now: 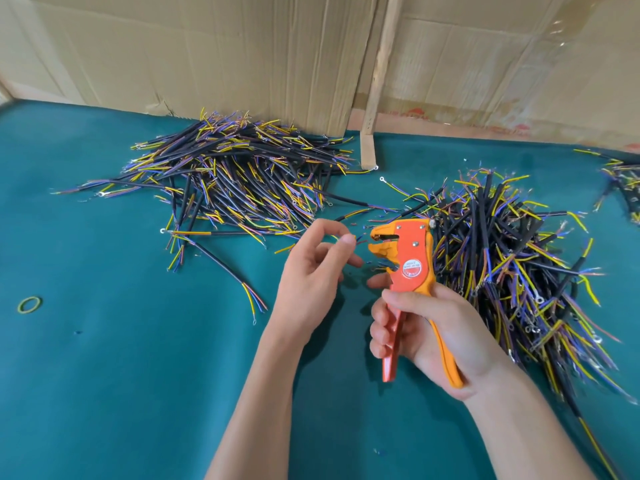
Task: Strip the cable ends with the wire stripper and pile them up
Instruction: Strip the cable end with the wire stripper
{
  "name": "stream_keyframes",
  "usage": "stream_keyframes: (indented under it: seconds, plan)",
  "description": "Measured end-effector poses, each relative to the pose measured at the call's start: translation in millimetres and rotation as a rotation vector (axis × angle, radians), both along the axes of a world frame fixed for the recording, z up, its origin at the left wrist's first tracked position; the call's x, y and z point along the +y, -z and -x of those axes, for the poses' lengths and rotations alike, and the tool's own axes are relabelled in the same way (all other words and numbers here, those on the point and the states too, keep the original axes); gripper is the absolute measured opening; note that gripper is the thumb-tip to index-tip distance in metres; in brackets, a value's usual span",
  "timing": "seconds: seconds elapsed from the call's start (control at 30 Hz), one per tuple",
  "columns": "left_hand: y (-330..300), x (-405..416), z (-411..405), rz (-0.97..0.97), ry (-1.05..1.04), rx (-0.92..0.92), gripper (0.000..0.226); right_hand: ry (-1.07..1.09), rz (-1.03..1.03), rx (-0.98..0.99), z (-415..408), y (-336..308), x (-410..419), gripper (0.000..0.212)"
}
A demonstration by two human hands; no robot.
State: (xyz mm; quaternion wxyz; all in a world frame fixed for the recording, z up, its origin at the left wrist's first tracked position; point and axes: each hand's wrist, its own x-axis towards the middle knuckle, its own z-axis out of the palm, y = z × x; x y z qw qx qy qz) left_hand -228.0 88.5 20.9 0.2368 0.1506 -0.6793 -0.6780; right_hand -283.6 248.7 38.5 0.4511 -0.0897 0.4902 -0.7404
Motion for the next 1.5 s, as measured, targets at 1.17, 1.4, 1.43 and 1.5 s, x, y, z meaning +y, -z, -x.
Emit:
stream_keyframes:
  seconds: [1.17, 1.4, 1.43, 1.5]
  plan:
    - [4, 4, 4, 0.246, -0.207, 0.014, 0.012, -0.112, -0.086, 0.075, 0, -8, 7, 0.023]
    - [6, 4, 5, 0.245, -0.203, 0.017, 0.013, -0.106, -0.095, 0.097, 0, -8, 6, 0.020]
    - [6, 4, 5, 0.247, -0.204, 0.013, 0.013, -0.104, -0.091, 0.093, 0, -8, 6, 0.019]
    - [6, 4, 5, 0.250, -0.209, 0.011, 0.015, -0.109, -0.080, 0.087, 1, -8, 6, 0.020]
